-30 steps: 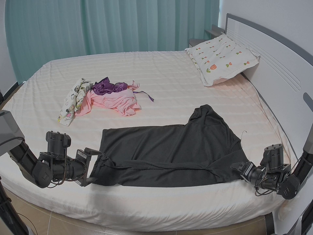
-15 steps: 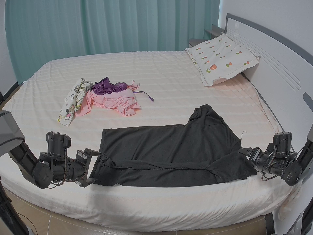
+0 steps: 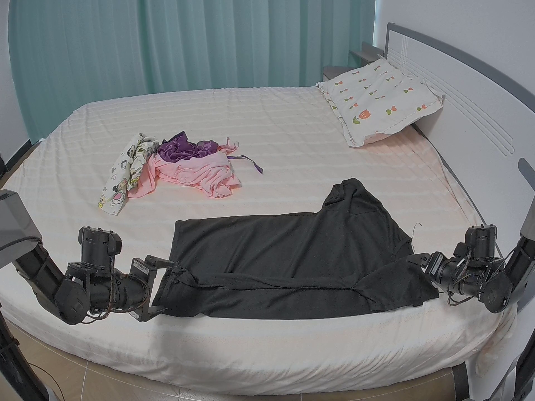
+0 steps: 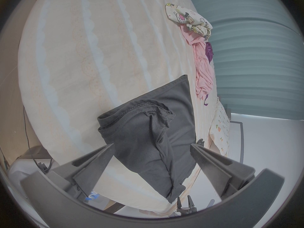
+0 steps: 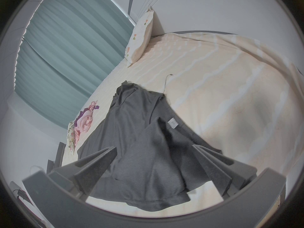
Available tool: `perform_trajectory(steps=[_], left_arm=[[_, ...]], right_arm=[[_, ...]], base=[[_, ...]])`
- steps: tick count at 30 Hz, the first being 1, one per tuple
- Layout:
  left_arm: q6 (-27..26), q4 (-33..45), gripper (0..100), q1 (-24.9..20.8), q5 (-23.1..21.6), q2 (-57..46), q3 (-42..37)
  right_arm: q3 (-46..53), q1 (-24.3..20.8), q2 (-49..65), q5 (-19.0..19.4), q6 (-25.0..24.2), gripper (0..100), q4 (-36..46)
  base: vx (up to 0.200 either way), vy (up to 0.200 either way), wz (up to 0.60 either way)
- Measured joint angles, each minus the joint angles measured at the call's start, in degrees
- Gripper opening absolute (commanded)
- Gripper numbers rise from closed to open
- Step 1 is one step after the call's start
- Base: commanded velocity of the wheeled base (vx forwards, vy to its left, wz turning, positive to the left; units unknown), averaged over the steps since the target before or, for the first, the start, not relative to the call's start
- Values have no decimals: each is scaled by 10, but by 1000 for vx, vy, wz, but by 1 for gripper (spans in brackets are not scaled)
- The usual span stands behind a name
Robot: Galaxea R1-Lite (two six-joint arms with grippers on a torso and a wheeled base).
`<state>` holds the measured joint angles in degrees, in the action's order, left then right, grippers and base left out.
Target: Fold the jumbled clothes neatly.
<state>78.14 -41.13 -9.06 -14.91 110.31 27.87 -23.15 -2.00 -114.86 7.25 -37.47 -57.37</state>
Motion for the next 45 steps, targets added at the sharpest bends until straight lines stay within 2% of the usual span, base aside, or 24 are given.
perform_trajectory(steps=[7, 14, 19, 24, 29, 45], left_arm=[[1, 0, 100, 2, 0, -14, -4], [-4, 0, 100, 2, 2, -39, -5], [-42, 4, 100, -2, 2, -42, -7], [-103, 18, 100, -17, 3, -41, -10], [-158, 84, 100, -34, 10, -31, 7], [-171, 135, 100, -49, 55, 24, 86]], right_arm=[[3, 10, -1, 0, 7, 100, 0], [4, 11, -1, 0, 7, 100, 0], [4, 11, 0, 0, 7, 100, 0], [9, 11, 3, 0, 11, 100, 1], [12, 10, 6, 0, 13, 100, 1], [16, 9, 8, 2, 13, 100, 1]], base=[[200, 0, 0], [0, 0, 0], [0, 0, 0], [0, 0, 0], [0, 0, 0], [0, 0, 0]])
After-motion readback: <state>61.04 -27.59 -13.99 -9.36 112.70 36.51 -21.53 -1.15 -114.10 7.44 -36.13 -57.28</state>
